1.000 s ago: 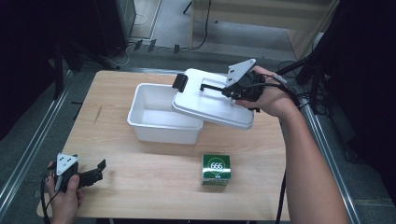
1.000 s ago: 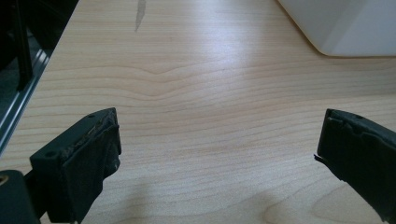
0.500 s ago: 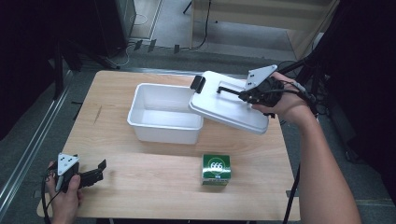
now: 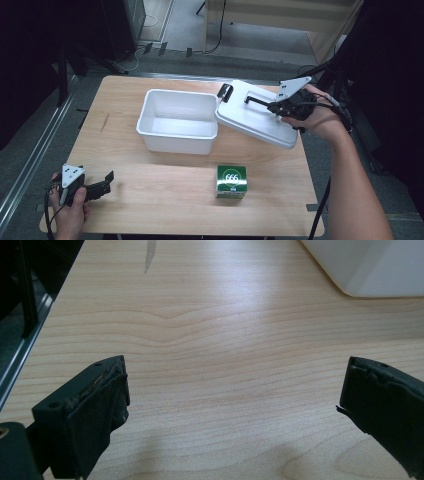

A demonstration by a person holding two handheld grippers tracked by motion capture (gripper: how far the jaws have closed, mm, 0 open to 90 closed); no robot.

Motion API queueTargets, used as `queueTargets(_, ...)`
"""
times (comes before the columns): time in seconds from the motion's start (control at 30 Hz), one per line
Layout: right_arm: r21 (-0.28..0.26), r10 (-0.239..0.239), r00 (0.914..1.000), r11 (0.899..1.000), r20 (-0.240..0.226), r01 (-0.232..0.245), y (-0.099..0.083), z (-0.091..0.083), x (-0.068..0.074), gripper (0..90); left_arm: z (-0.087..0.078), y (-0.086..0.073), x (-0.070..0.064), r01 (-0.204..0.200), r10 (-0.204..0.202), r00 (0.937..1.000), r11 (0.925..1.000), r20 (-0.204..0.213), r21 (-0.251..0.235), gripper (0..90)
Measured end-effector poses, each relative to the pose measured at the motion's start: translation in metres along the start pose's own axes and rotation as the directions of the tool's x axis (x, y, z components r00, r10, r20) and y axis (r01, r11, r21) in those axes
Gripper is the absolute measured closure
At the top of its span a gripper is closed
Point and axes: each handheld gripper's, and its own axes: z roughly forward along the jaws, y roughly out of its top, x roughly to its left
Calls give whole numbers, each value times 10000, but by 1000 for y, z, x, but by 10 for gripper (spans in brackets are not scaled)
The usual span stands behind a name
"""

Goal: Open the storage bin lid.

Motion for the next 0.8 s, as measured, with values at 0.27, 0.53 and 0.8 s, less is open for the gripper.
queueTargets(0.27,118,334,9994,9994,113,-335,-18,0,1,855,0,0,0,15,-15,10000,10000,-5,-21,2)
queueTargets(0.53,339,588,9982,9977,115,-592,-35,8,3,855,0,0,0,-6,6,10000,10000,-6,-10,2)
queueTargets(0.8,531,906,9958,9944,143,-912,-49,18,6,855,0,0,0,-2,2,10000,10000,-5,-23,2)
